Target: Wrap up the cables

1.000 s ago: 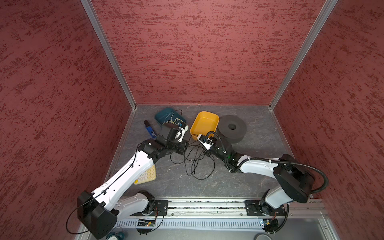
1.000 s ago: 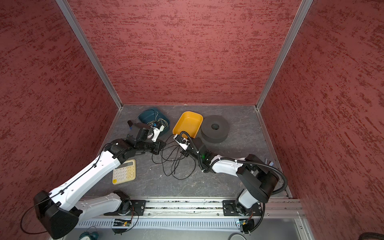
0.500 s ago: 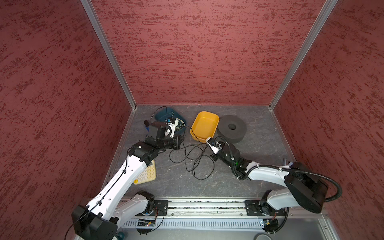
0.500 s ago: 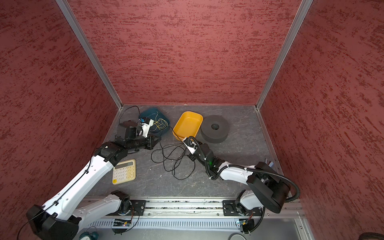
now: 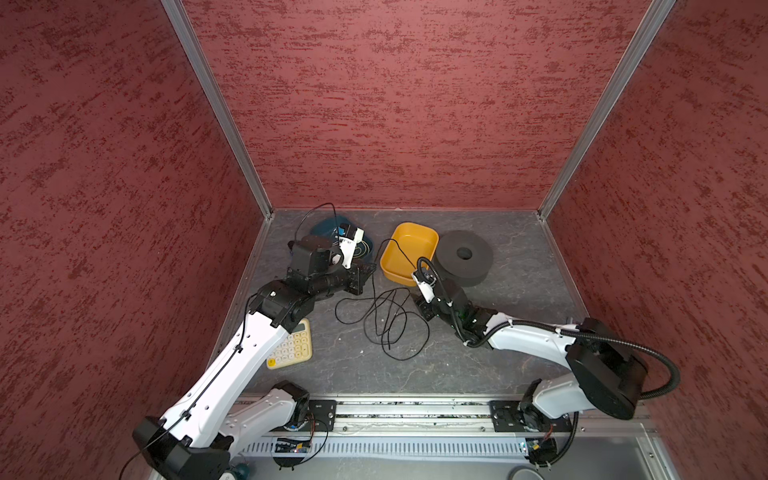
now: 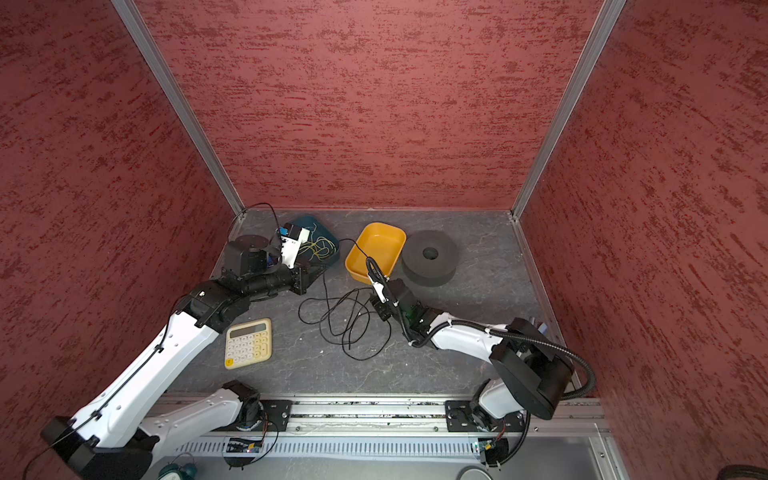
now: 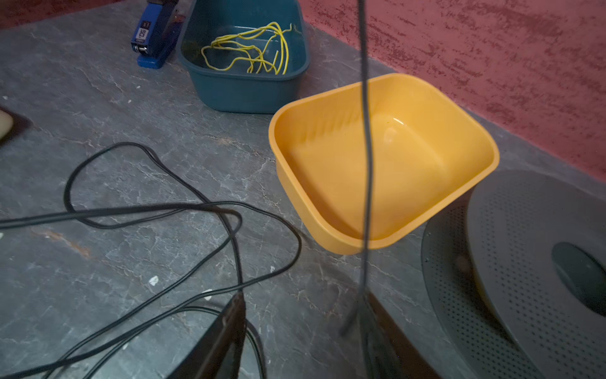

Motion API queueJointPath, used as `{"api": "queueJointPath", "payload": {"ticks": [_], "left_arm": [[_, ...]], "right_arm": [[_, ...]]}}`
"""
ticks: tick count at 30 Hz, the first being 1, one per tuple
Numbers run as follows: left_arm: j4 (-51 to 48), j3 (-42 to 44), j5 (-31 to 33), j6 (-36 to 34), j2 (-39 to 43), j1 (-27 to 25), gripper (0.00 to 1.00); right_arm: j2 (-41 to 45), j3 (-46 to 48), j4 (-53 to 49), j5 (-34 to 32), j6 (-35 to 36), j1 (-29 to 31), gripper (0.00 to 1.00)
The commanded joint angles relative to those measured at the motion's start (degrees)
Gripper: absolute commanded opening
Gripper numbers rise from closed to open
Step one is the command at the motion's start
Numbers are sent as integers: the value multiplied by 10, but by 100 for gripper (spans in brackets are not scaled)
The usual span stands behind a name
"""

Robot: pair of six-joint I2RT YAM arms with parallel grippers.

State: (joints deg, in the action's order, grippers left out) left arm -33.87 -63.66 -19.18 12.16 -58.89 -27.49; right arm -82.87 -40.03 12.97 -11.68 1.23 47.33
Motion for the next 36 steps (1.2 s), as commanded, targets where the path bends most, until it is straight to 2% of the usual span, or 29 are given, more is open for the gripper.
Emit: {"api": "queueJointPath", "payload": {"ticks": [1,9,12,18,23,30,36], "left_arm": [[23,-6,-1,-1,-9,-12,7],[42,-12,25,9,-30,-23,7],[54,-16,19,15,-40,-30,7],[61,-19,27,-9,-71,-62,7],[61,-17,68,-37,-85,-92,7],[86,3,69,-62,-90,-115,7],[102,13,110,-103,-105,-164,7]], "right_arm": [[55,-9,-34,44,-40,2,73],[142,43,38,210,-51,5,72],[157,54,63,218,-75,7,73],[159,25,69,118,-243,6,77],[185,24,64,103,-366,-9,86],[224,73,115,190,-541,-91,92],[173,67,182,305,-621,-147,91]]}}
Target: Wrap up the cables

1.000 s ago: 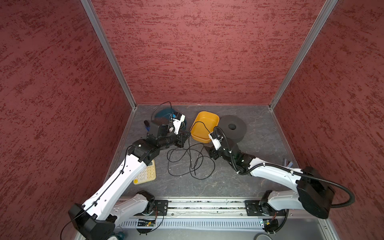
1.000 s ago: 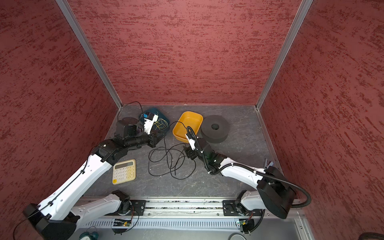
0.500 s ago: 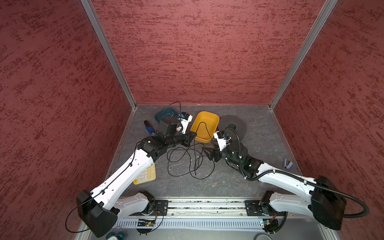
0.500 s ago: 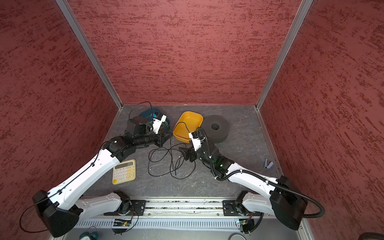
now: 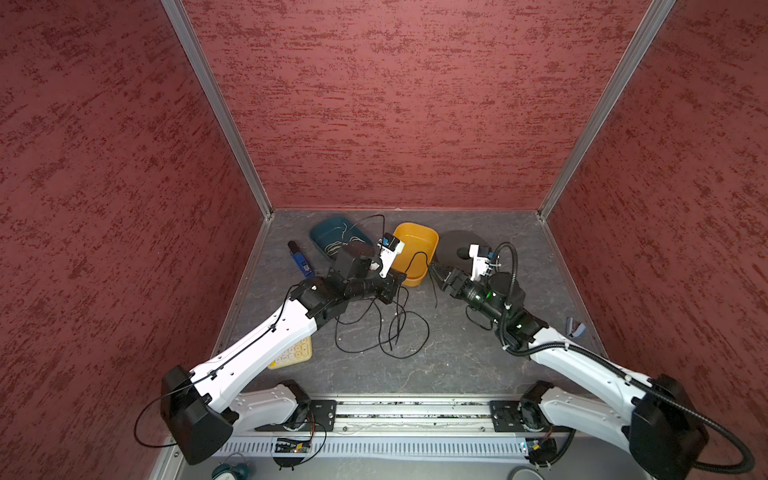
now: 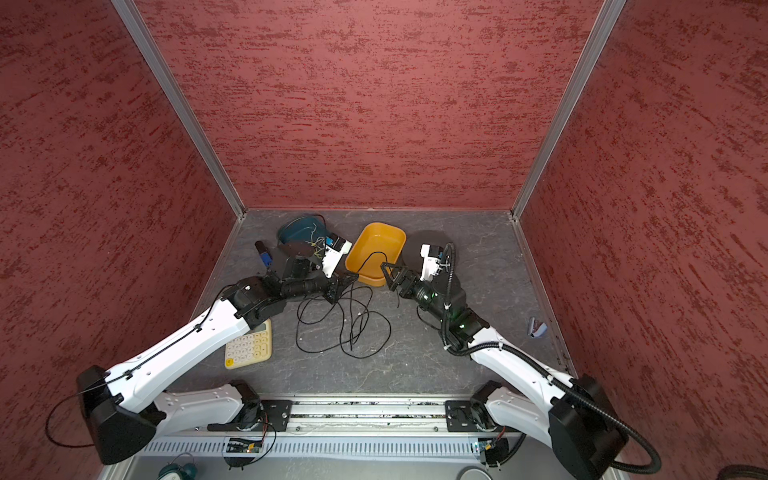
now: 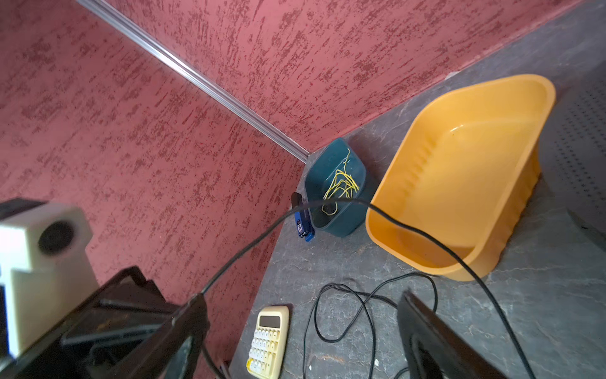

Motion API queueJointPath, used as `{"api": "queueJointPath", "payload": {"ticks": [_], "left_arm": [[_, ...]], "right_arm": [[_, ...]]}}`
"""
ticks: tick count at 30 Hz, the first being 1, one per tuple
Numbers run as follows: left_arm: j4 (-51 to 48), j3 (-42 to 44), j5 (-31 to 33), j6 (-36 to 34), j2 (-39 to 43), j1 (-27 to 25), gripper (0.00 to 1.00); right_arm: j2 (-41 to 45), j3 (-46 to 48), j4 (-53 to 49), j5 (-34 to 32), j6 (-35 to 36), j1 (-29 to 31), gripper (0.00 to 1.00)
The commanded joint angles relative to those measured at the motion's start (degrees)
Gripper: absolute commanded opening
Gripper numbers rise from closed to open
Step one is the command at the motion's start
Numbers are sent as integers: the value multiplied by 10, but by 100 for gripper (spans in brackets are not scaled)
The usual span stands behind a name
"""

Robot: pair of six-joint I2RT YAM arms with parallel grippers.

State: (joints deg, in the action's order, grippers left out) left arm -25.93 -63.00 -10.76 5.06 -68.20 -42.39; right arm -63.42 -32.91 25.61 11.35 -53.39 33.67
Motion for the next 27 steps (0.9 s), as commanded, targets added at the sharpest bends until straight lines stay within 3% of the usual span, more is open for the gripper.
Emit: {"api": "queueJointPath", "payload": {"ticks": [1,8,17,27], "left_arm": [[25,8,33,-40,-14,-22,7],[34,11,60,-85,-31,-64,7],[37,36,96,-124,-38,-112,8],[55,50,104,-132,-50,-119,8]], "right_arm": [[-34,-6,76,90,-85,-13,90],[-92,-5,154,117,-133,-24,84],[-103,8,182,141,-144,-60,48],[-69,32,170,152,-128,-82,7]]}}
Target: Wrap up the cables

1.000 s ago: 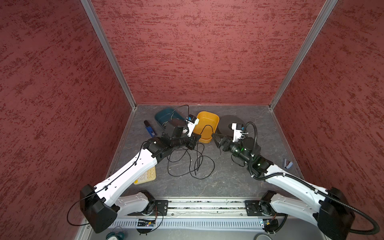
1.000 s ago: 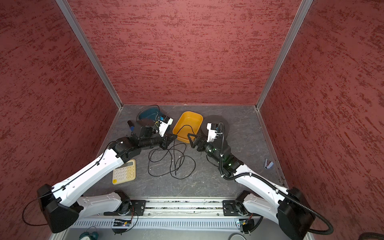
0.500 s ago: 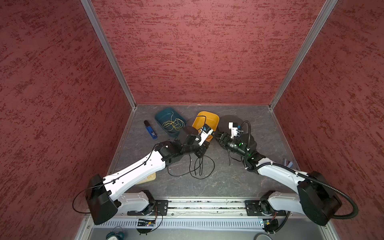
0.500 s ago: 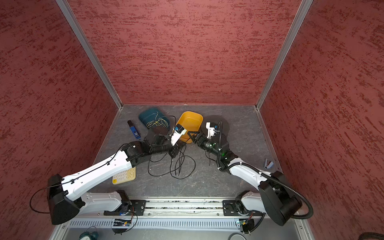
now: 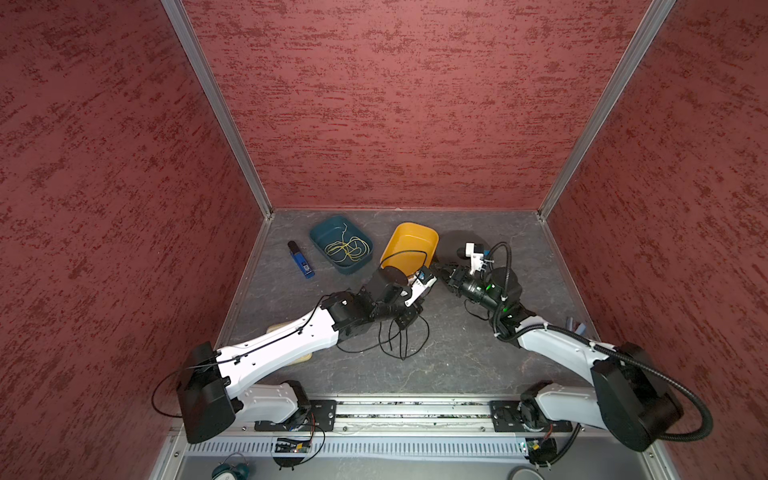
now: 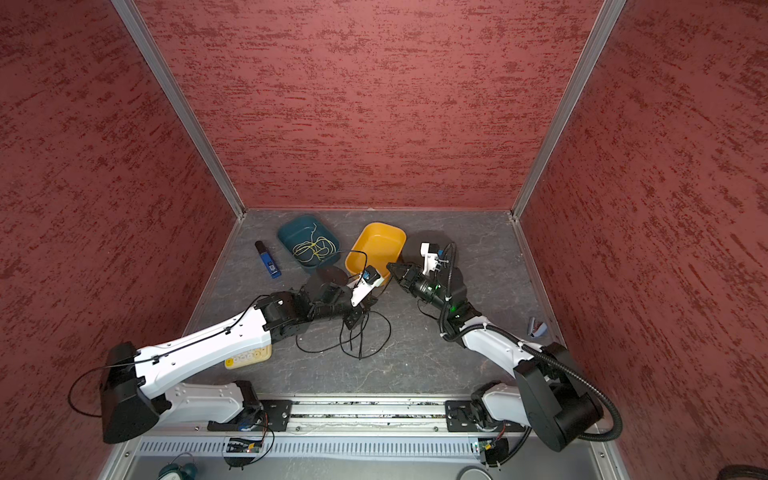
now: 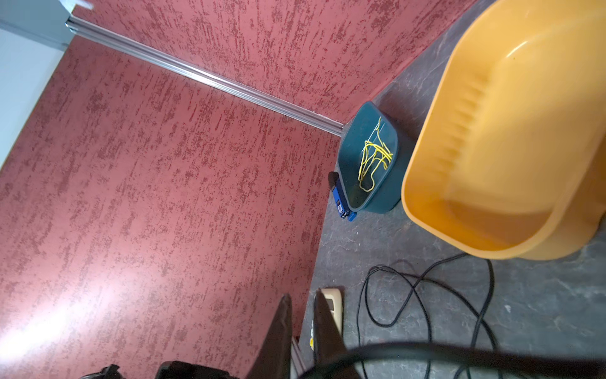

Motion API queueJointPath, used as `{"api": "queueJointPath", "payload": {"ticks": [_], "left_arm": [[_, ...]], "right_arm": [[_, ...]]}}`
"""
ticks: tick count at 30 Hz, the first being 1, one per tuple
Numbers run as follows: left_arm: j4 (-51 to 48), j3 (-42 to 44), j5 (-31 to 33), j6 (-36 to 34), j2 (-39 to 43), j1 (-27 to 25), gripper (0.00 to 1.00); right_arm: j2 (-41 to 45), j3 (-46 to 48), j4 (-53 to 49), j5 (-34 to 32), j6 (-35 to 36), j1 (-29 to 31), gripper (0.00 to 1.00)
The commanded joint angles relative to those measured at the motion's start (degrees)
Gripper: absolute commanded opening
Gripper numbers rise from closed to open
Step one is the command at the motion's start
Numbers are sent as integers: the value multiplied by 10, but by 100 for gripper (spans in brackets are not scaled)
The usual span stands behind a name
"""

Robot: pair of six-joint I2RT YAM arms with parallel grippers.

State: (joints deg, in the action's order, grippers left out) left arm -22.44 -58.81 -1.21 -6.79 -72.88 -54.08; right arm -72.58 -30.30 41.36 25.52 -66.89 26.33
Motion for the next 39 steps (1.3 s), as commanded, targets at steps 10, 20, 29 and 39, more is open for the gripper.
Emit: {"api": "queueJointPath", "payload": {"ticks": [10,20,29,39], "left_arm": [[40,15,10,-18,-10,-1,9],[22,-7,12,16,-25,8,65],[31,-63,-36,110,-79,49,93],[157,-87,-300,200,-163,98,75]], "right_arm": [[77,17,-29,0,36,-21,0],[140,-5,-176,14,132,-57,0],[229,9,-366,-44,212,-109,0],[229,25,-371,-19,251,-117,0]]}}
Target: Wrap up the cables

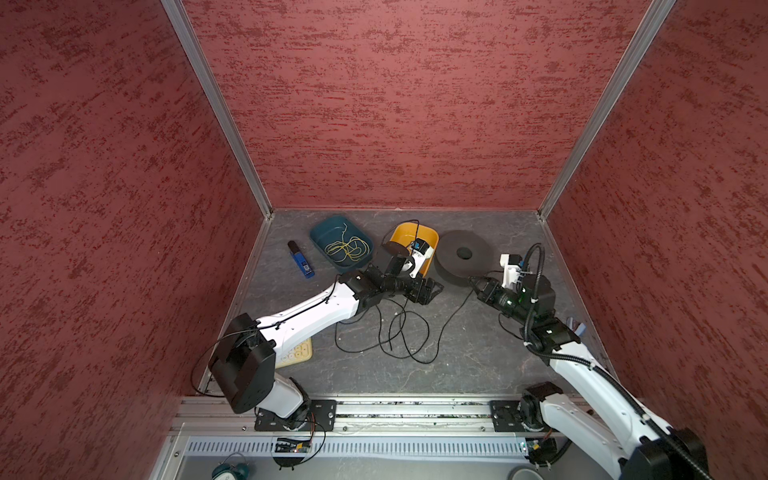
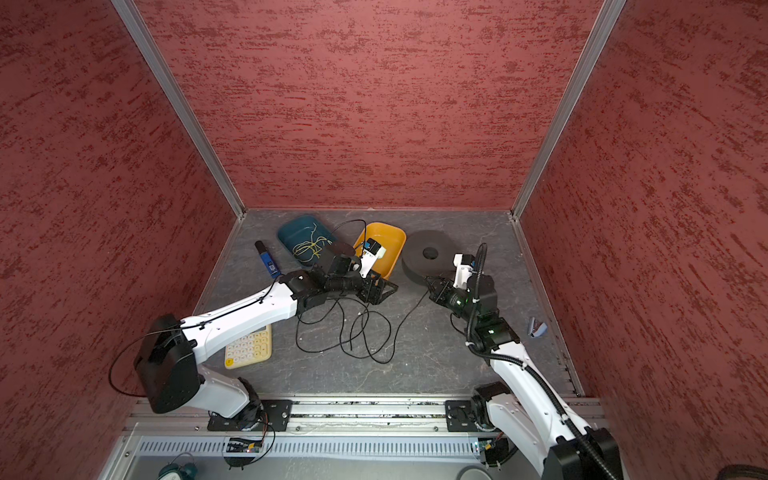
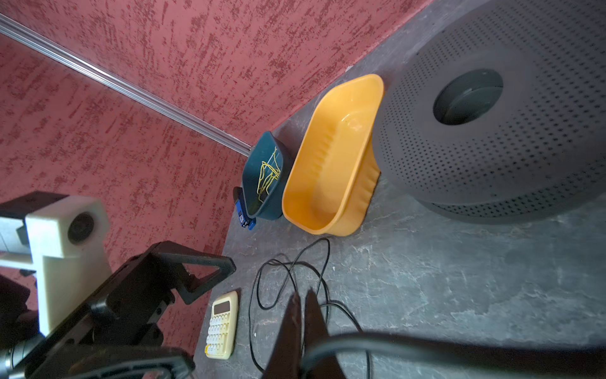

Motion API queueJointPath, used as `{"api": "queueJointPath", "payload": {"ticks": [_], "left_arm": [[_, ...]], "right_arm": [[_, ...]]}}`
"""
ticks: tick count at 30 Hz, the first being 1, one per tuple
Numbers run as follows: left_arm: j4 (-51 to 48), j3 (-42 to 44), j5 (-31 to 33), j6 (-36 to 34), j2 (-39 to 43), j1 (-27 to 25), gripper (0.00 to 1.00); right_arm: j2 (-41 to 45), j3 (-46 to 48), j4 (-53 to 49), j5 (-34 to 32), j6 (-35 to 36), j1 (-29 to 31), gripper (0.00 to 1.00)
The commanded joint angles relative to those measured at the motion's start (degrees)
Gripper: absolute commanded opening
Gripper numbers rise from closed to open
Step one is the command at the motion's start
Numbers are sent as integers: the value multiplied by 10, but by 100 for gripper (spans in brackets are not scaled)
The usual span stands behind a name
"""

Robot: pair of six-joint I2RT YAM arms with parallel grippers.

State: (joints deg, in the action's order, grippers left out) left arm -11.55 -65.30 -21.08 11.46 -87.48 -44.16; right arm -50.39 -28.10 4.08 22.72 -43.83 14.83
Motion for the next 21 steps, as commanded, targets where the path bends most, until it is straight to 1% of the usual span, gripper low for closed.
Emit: {"api": "queueJointPath", "payload": {"ticks": [1,4,7,9,11,15,17,21], "left_arm": [[47,-32,-125,18,-29,0,73],[40,-60,-179,28,-61,-3,71],[42,-77,-207,34,-87,-12,70],[47,-82,-207,36,-98,-18,69],[47,-94,-204,44,-114,-19,67],[22,-128,-198,50,-149,-21,63],[29,-131,-191,54,-157,-21,58],[28,-144,-189,55,-170,-17,42]], "right_arm": [[3,1,7,22,25,-2,0],[-13,-2,38,58,23,-2,0],[-36,-6,68,71,20,-2,0],[-51,-12,85,74,19,-2,0],[-66,-17,105,82,14,-2,0],[-86,-30,144,97,-1,-1,0],[-95,-35,157,99,-4,-1,0],[-112,-45,168,95,-5,-2,0]]}}
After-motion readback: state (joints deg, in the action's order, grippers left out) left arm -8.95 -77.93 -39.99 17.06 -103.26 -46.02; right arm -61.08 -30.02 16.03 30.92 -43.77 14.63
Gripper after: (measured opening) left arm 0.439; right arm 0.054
